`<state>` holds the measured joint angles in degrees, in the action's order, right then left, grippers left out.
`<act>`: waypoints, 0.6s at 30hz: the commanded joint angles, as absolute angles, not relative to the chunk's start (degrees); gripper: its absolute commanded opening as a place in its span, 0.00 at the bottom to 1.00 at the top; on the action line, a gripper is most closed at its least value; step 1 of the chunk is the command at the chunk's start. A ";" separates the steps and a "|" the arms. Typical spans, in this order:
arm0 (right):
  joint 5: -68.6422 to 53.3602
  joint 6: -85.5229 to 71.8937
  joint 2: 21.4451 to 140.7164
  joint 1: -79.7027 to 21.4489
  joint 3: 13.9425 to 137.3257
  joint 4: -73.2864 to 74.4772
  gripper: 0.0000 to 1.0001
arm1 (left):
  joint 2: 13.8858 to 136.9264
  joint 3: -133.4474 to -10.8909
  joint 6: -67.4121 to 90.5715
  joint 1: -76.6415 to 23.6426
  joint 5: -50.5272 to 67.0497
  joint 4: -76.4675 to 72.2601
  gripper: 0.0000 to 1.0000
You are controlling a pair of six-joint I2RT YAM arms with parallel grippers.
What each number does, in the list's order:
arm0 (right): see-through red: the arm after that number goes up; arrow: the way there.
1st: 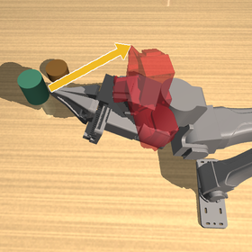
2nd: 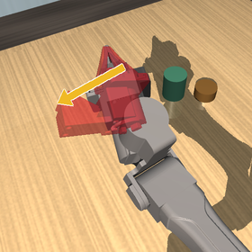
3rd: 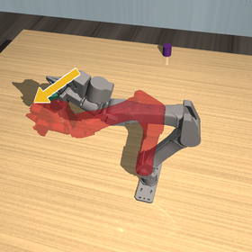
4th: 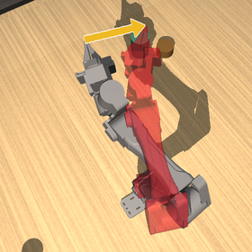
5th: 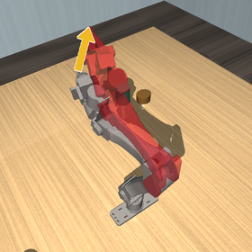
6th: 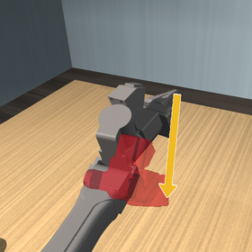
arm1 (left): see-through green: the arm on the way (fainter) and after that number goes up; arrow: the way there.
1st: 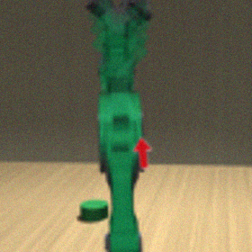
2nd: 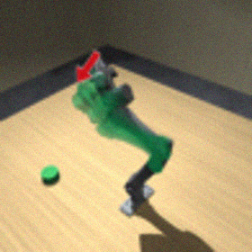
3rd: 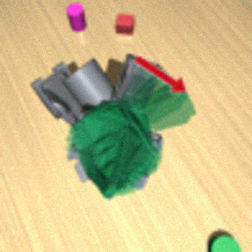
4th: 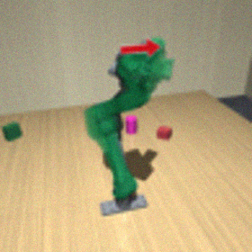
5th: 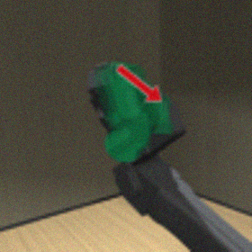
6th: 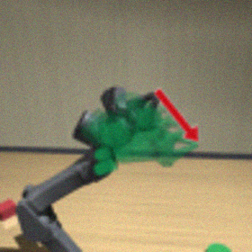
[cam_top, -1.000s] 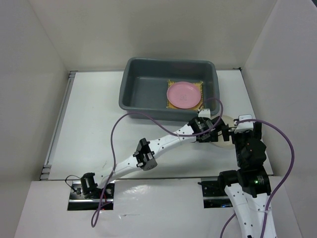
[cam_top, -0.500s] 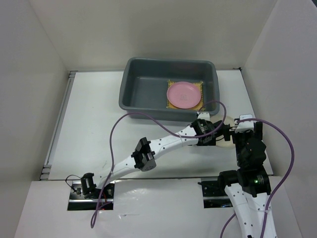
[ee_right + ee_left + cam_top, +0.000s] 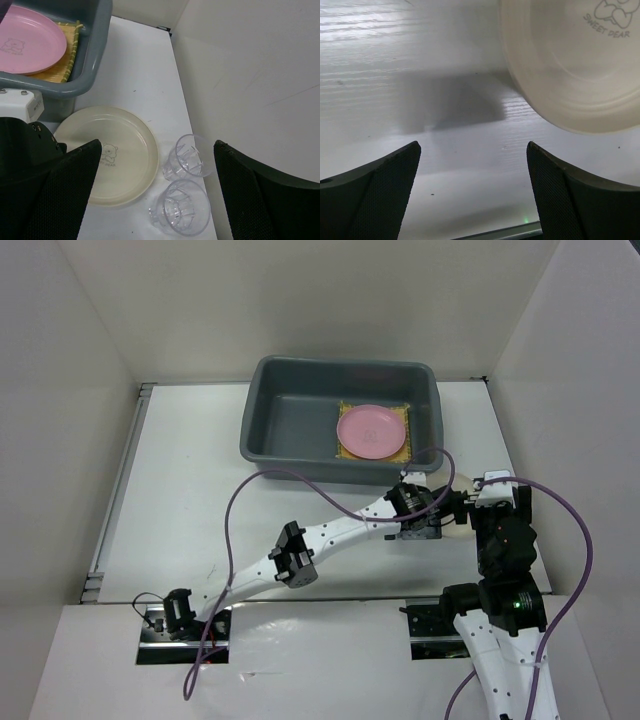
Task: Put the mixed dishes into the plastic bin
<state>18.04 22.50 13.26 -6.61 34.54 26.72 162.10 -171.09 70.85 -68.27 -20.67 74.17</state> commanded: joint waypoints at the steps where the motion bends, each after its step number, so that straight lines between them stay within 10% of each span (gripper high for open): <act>1: 15.91 21.01 14.15 -7.12 34.37 23.91 0.97 | 166.81 -176.64 69.97 -70.84 -17.93 74.18 0.93; 18: 15.91 21.01 13.62 -7.12 34.37 23.91 0.97 | 170.07 -179.74 65.48 -63.11 -12.66 69.18 0.91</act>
